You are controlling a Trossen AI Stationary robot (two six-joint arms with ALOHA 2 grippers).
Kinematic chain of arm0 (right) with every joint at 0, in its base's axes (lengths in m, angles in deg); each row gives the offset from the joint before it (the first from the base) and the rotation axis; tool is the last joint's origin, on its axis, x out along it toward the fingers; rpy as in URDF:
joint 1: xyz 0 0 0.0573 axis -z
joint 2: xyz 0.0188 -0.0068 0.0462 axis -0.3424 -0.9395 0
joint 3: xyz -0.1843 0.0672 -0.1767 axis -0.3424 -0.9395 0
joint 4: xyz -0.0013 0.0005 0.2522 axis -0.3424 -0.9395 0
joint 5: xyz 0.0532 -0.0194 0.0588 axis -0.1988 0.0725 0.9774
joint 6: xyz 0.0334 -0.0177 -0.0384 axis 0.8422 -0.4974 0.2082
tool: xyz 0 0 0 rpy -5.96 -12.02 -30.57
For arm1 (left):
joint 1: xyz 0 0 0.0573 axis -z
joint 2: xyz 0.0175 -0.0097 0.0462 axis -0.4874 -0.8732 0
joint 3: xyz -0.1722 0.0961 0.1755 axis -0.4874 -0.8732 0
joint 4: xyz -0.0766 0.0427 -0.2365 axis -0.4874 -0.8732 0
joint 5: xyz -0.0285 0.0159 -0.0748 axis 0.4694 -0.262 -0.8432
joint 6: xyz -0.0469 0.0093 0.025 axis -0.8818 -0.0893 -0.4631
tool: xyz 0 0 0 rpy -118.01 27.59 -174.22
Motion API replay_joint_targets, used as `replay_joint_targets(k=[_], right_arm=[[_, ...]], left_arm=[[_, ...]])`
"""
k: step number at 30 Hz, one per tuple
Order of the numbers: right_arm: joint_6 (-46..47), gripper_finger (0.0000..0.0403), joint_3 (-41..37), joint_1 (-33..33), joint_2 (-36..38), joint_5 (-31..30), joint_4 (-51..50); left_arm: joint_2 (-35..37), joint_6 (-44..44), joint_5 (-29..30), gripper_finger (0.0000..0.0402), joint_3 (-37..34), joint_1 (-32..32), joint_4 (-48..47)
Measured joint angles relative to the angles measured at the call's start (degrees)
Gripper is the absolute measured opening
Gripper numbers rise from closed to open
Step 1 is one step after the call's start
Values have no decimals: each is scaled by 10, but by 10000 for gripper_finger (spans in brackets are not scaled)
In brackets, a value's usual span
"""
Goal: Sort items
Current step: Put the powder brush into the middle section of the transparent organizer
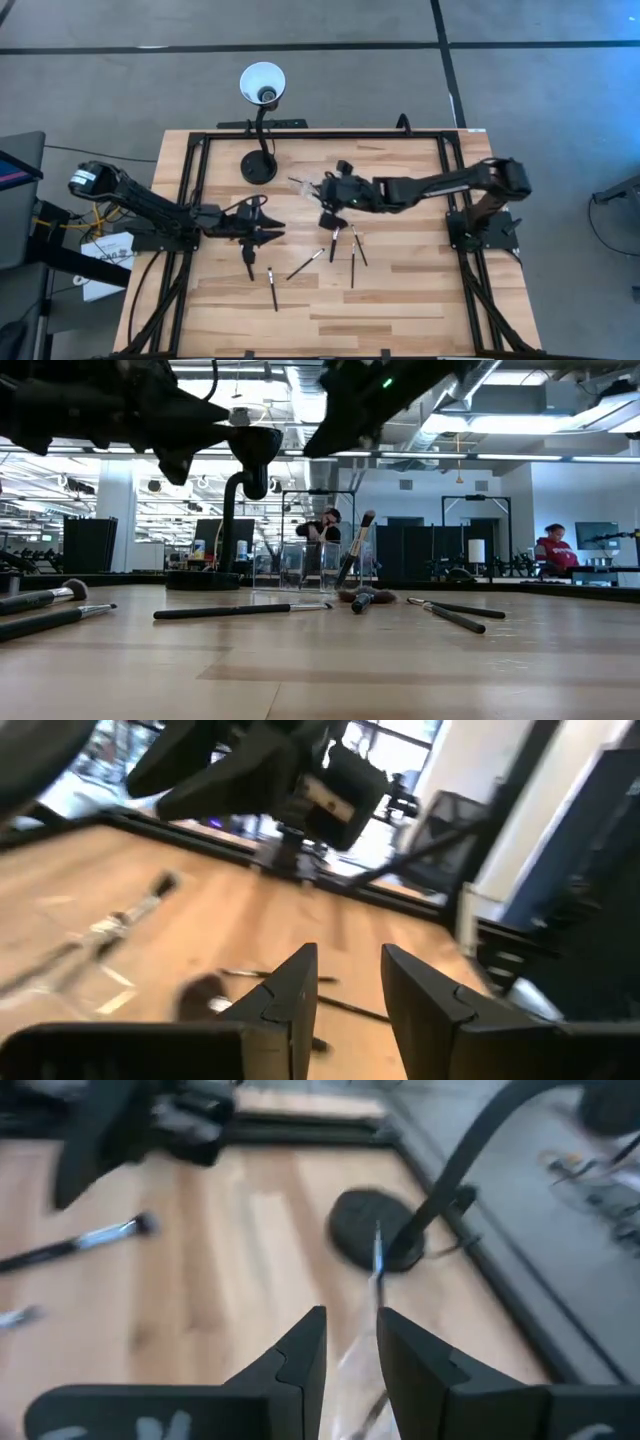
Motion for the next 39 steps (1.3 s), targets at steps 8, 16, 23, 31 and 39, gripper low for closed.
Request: replay_joint_targets(k=[8,16,23,31,39], right_arm=[[109,87,-1,-70,13,0,-137],[124,132,-1,-106,-44,-1,-122],[124,173,-1,-110,-70,-15,-119],[124,187,-1,-110,-75,-11,-119],[124,177,-1,-110,-75,-10,-119]], left_arm=[[0,-29,46,103,10,67,-11],[0,-115,82,90,147,97,-330],[0,-346,34,90,308,96,-752],[-5,-576,-30,90,272,117,-818],[-4,-724,-104,90,213,132,-853]])
